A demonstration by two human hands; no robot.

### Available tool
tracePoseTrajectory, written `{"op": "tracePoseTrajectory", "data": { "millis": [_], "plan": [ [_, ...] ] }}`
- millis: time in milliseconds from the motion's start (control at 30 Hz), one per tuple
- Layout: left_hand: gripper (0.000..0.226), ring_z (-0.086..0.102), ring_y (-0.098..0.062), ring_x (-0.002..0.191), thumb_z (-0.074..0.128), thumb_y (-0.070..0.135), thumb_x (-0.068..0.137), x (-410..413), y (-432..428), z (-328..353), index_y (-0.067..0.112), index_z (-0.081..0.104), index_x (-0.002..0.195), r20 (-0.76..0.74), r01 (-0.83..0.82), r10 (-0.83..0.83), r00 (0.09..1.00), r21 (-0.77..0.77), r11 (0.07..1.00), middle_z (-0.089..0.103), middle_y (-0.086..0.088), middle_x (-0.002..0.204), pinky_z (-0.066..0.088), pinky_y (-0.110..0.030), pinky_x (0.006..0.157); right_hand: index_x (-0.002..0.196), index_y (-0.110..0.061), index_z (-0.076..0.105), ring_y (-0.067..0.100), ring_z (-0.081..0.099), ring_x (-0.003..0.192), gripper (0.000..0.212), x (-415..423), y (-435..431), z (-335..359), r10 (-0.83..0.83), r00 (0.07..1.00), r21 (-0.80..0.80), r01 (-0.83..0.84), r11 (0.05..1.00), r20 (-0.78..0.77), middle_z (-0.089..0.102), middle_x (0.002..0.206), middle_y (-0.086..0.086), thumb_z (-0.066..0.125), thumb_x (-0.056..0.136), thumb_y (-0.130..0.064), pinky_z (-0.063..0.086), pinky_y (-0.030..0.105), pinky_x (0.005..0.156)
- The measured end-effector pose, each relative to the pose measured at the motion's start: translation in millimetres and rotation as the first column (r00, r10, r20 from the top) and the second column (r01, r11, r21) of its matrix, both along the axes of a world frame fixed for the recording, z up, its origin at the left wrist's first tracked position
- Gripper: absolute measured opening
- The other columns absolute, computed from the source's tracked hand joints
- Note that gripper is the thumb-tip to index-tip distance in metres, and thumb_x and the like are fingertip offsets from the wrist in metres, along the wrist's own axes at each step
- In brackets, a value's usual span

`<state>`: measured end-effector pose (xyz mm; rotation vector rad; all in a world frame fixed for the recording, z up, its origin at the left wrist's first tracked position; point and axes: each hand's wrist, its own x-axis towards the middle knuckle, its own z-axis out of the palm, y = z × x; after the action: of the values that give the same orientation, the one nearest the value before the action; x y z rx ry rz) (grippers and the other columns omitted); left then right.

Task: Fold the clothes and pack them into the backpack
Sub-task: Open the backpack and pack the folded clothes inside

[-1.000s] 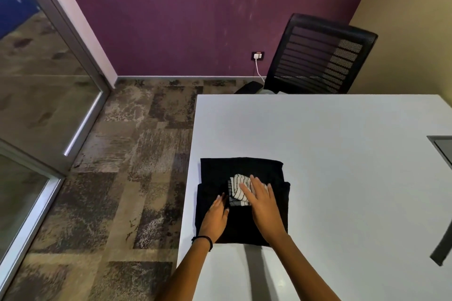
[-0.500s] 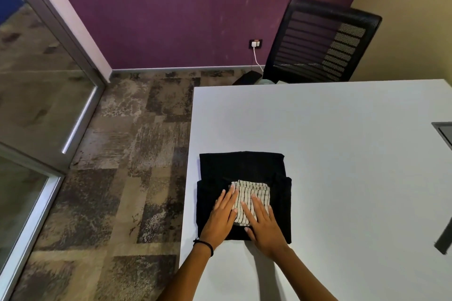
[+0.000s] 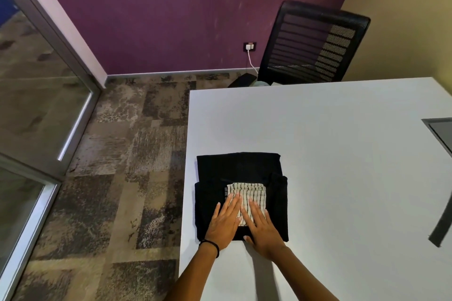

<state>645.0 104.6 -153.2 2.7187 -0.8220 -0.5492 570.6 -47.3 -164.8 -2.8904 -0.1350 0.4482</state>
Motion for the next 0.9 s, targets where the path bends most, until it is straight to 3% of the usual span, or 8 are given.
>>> {"op": "tracePoseTrajectory", "data": {
  "millis": [133, 200, 267, 333, 433, 533, 667, 900],
  "plan": [
    [0.078, 0.012, -0.021, 0.145, 0.045, 0.03, 0.092, -6, -6, 11, 0.012, -0.003, 0.149, 0.123, 0.063, -0.068, 0.99, 0.043, 0.997, 0.039, -0.004, 0.147, 0.047, -0.041, 0.094, 0.148, -0.022, -0.013, 0.032, -0.011, 0.142, 0.12, 3, 1, 7, 0.016, 0.997, 0.082, -0.01, 0.997, -0.075, 0.006, 0.154, 0.015, 0.073, 0.067, -0.043, 0.026, 0.047, 0.112],
    [0.119, 0.046, -0.022, 0.13, 0.079, 0.028, 0.062, -6, -11, 9, 0.008, 0.001, 0.149, 0.073, 0.046, -0.047, 0.996, 0.01, 0.999, 0.057, -0.005, 0.133, 0.05, -0.038, 0.09, 0.126, -0.041, -0.046, 0.034, -0.024, 0.135, 0.115, 6, 0, 17, 0.021, 0.996, 0.101, -0.013, 0.995, -0.081, -0.02, 0.148, 0.014, 0.061, 0.086, -0.031, 0.006, 0.048, 0.116],
    [0.118, 0.059, -0.019, 0.116, 0.087, 0.027, 0.05, -9, -16, 20, 0.006, 0.022, 0.145, 0.042, 0.039, -0.04, 0.998, 0.028, 0.999, 0.062, -0.004, 0.126, 0.05, -0.033, 0.089, 0.103, -0.049, -0.057, 0.029, -0.034, 0.129, 0.109, 3, 0, 26, 0.037, 0.995, 0.106, -0.027, 0.994, -0.088, -0.036, 0.14, 0.009, 0.049, 0.094, -0.025, -0.012, 0.037, 0.111],
    [0.087, 0.044, -0.02, 0.132, 0.077, 0.025, 0.072, -13, -13, 31, 0.007, 0.032, 0.143, 0.05, 0.036, -0.036, 0.998, 0.007, 0.999, 0.045, -0.007, 0.143, 0.036, -0.031, 0.105, 0.099, -0.052, -0.057, 0.024, -0.034, 0.129, 0.109, 1, 1, 29, 0.027, 0.998, 0.121, -0.02, 0.993, -0.064, -0.037, 0.139, 0.007, 0.048, 0.095, -0.021, -0.012, 0.033, 0.109],
    [0.058, -0.003, -0.018, 0.146, 0.029, 0.019, 0.101, -16, -9, 29, 0.013, -0.001, 0.15, 0.039, 0.067, -0.071, 0.997, 0.083, 0.994, -0.004, -0.003, 0.159, 0.003, -0.032, 0.118, 0.1, -0.054, -0.056, 0.02, -0.031, 0.13, 0.11, -11, -5, 26, 0.012, 0.999, 0.109, -0.008, 0.994, -0.038, -0.032, 0.142, 0.003, 0.048, 0.094, -0.017, -0.009, 0.032, 0.11],
    [0.057, -0.006, -0.017, 0.146, 0.027, 0.021, 0.102, -18, -3, 32, 0.014, -0.003, 0.15, 0.024, 0.116, -0.12, 0.992, 0.122, 0.986, -0.009, -0.003, 0.159, 0.01, -0.036, 0.118, 0.115, -0.043, -0.051, 0.022, -0.025, 0.137, 0.105, -29, -8, 33, -0.038, 0.999, 0.035, 0.039, 0.999, -0.028, -0.029, 0.146, 0.001, 0.047, 0.094, -0.014, -0.011, 0.029, 0.107],
    [0.059, -0.004, -0.018, 0.146, 0.029, 0.028, 0.102, -19, 3, 36, 0.013, -0.003, 0.15, -0.013, 0.15, -0.151, 0.988, 0.204, 0.967, -0.011, -0.003, 0.158, 0.014, -0.038, 0.118, 0.146, -0.016, -0.013, 0.023, -0.009, 0.145, 0.077, -45, -5, 46, -0.154, 0.979, 0.026, 0.159, 0.987, -0.134, -0.014, 0.157, 0.003, 0.044, 0.094, -0.01, 0.0, 0.035, 0.115],
    [0.06, 0.0, -0.02, 0.147, 0.032, 0.029, 0.102, -20, 1, 45, 0.012, 0.001, 0.15, -0.097, 0.189, -0.168, 0.981, 0.293, 0.937, -0.008, -0.005, 0.159, 0.019, -0.044, 0.116, 0.149, -0.017, -0.001, 0.023, -0.001, 0.145, 0.071, -64, 7, 58, -0.278, 0.943, 0.084, 0.296, 0.951, -0.183, -0.006, 0.158, 0.002, 0.044, 0.095, -0.009, 0.016, 0.039, 0.116]
  ]
}}
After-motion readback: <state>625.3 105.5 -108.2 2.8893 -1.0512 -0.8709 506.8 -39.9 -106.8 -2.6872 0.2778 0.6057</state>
